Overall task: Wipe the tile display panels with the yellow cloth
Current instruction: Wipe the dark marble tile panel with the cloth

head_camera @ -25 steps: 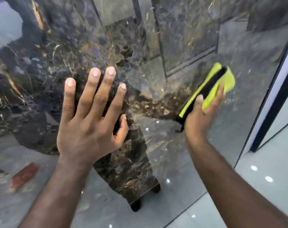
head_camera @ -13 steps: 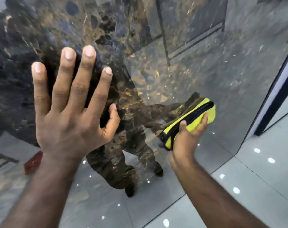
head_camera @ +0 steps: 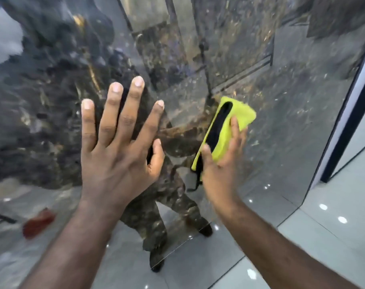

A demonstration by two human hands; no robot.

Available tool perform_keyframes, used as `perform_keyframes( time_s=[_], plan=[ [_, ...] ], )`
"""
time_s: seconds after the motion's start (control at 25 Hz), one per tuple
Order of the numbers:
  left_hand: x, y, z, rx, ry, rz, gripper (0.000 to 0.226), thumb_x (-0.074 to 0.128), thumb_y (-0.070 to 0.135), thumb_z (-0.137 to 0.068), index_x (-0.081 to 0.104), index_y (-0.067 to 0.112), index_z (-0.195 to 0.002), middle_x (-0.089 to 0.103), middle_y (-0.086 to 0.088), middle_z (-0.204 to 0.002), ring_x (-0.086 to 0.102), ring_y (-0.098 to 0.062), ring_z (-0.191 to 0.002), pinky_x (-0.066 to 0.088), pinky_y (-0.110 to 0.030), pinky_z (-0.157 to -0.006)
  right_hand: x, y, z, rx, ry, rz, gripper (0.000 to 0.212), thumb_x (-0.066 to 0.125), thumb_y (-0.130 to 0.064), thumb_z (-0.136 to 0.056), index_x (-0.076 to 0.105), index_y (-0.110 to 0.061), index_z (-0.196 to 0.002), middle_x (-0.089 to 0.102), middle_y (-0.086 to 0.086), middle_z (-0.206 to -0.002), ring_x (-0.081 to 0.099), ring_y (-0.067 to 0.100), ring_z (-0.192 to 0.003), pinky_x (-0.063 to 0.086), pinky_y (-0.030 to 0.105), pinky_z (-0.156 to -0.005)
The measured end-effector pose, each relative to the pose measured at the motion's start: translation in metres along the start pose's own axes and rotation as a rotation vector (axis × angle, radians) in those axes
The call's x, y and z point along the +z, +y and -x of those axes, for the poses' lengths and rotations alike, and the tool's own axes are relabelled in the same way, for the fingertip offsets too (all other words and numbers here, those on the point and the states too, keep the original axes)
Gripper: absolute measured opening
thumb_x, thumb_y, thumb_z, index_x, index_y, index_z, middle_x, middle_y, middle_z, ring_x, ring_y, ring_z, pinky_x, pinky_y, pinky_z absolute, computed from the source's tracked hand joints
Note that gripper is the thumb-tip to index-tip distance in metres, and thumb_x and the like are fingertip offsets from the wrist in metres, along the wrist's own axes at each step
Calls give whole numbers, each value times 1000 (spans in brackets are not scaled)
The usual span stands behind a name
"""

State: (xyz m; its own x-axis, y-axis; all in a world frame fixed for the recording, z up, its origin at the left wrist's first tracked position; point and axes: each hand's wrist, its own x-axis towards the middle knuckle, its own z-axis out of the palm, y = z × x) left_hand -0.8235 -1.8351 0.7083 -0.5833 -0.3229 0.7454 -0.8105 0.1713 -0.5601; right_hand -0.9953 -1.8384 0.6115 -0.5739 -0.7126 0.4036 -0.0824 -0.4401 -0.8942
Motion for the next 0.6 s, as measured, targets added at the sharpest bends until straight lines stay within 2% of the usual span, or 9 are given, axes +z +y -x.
perform_keyframes(
  time_s=[0.04,0.08,0.16,0.2,0.28,0.36,0.44,0.52,0.6],
  plan=[
    [-4,-9,7,4,-2,4,63,56,34,-104,46,22,-165,28,-15,-176,21,-36,-163,10,-62,-134,3,-3,-14,-94,6,21,82,66,-9,-100,24,-41,-163,6,-1,-178,0,0,-161,5,12,-126],
    [-8,-17,14,0,0,7,64,56,34,-104,46,22,-165,28,-15,-177,22,-36,-163,11,-62,-134,3,1,-31,-115,40,19,79,66,-13,-99,28,-42,-162,12,2,-177,6,5,-162,8,22,-130],
    [-16,-38,30,-24,23,3,64,56,35,-104,46,22,-166,28,-15,-177,23,-36,-164,13,-62,-134,-4,14,-50,65,139,-62,79,69,-28,-89,34,-59,-154,28,0,-172,27,16,-159,23,46,-131],
    [-19,-49,37,-38,27,4,64,56,35,-104,46,22,-166,28,-15,-177,23,-35,-164,13,-62,-134,-2,13,-37,178,181,-111,79,69,-34,-85,36,-64,-150,33,-3,-169,36,18,-155,29,51,-129],
    [-20,-65,49,-19,32,12,64,56,35,-104,46,18,-165,28,-17,-176,23,-36,-163,14,-62,-133,19,-5,13,229,160,-114,79,69,-26,-93,33,-57,-155,29,-5,-171,33,14,-154,27,38,-129],
    [-19,-70,56,36,48,11,63,55,32,-105,48,11,-163,30,-18,-175,25,-36,-164,17,-63,-133,52,-39,60,26,57,-35,74,62,-14,-105,28,-45,-163,15,-7,-176,15,3,-159,13,11,-123],
    [-16,-65,58,49,60,21,62,53,31,-105,48,7,-162,30,-18,-175,28,-37,-163,18,-63,-133,66,-62,51,-212,-11,61,69,59,-17,-108,27,-40,-164,5,-7,-178,3,-2,-160,5,4,-120],
    [-15,-63,60,56,56,50,62,51,30,-106,45,6,-163,28,-18,-176,27,-36,-163,16,-60,-134,60,-52,8,-278,37,147,66,59,-22,-106,32,-42,-162,9,-4,-178,6,5,-162,7,18,-128],
    [-13,-66,59,57,52,52,63,49,30,-106,44,5,-163,26,-19,-177,25,-36,-164,15,-59,-135,52,-42,6,-74,150,47,68,60,-34,-97,35,-47,-159,23,-2,-174,21,14,-161,18,42,-133]
  ],
)
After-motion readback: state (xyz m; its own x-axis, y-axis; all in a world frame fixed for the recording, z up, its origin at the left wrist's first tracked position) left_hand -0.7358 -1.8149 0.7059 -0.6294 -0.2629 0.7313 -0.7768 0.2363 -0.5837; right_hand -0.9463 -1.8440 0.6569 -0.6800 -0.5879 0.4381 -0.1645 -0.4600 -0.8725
